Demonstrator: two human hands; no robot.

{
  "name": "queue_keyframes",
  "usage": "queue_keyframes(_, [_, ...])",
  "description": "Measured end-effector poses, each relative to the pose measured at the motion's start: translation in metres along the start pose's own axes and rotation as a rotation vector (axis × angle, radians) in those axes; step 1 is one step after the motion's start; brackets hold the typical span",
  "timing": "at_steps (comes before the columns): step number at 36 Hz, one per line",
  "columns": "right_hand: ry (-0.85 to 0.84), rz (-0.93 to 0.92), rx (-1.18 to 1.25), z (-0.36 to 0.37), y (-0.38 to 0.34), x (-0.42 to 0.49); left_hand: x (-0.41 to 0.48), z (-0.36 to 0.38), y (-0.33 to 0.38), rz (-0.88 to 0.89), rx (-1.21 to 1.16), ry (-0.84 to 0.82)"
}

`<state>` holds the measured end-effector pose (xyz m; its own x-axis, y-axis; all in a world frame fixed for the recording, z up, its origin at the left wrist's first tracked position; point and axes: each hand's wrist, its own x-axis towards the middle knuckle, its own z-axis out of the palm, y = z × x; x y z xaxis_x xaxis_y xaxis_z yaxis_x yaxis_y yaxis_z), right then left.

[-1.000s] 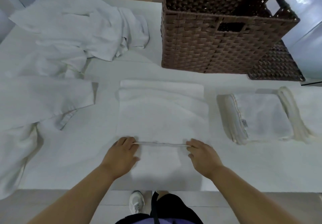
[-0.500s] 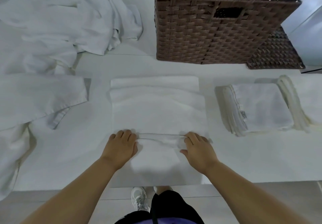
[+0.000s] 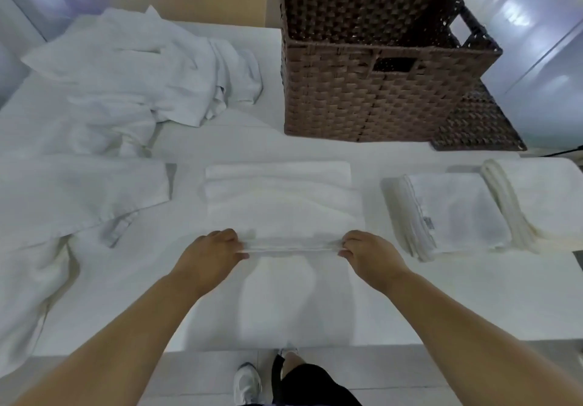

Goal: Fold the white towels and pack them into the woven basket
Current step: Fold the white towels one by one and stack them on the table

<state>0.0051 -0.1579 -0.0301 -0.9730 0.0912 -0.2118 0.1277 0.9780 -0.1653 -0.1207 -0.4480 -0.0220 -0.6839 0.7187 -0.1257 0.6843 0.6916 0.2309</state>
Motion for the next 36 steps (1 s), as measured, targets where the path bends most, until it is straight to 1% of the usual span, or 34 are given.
queue_keyframes(4, [0.057,0.035,0.028,-0.057,-0.005,0.020,0.019,-0.048,-0.007,-0.018,-0.074,0.154])
queue_keyframes(7, [0.185,0.025,-0.003,-0.107,-0.009,0.030,0.033,-0.095,-0.008,-0.011,-0.110,0.287])
queue_keyframes(11, [0.300,0.010,-0.061,-0.173,-0.016,0.035,0.045,-0.156,-0.005,0.048,-0.192,0.344])
queue_keyframes(14, [0.334,-0.032,-0.109,-0.217,-0.023,0.026,0.043,-0.197,-0.002,0.076,-0.222,0.403])
queue_keyframes(16, [0.278,-0.028,-0.050,-0.242,-0.028,0.015,0.038,-0.221,0.001,0.099,-0.213,0.347])
queue_keyframes(19, [0.088,0.025,0.116,-0.270,-0.037,-0.004,0.028,-0.251,0.002,0.081,-0.200,0.132])
queue_keyframes(22, [-0.053,0.023,0.174,-0.285,-0.046,-0.020,0.021,-0.269,0.003,0.058,-0.209,-0.088])
queue_keyframes(23, [-0.077,0.022,0.170,-0.288,-0.049,-0.023,0.020,-0.273,0.004,0.059,-0.205,-0.132])
queue_keyframes(25, [-0.090,0.023,0.152,-0.291,-0.051,-0.026,0.019,-0.277,0.006,0.067,-0.199,-0.157])
queue_keyframes(30, [-0.012,0.065,0.105,-0.287,-0.046,-0.019,0.024,-0.272,0.008,0.057,-0.188,-0.035])
queue_keyframes(36, [0.205,0.112,0.106,-0.269,-0.033,0.004,0.034,-0.255,0.003,0.093,-0.149,0.269])
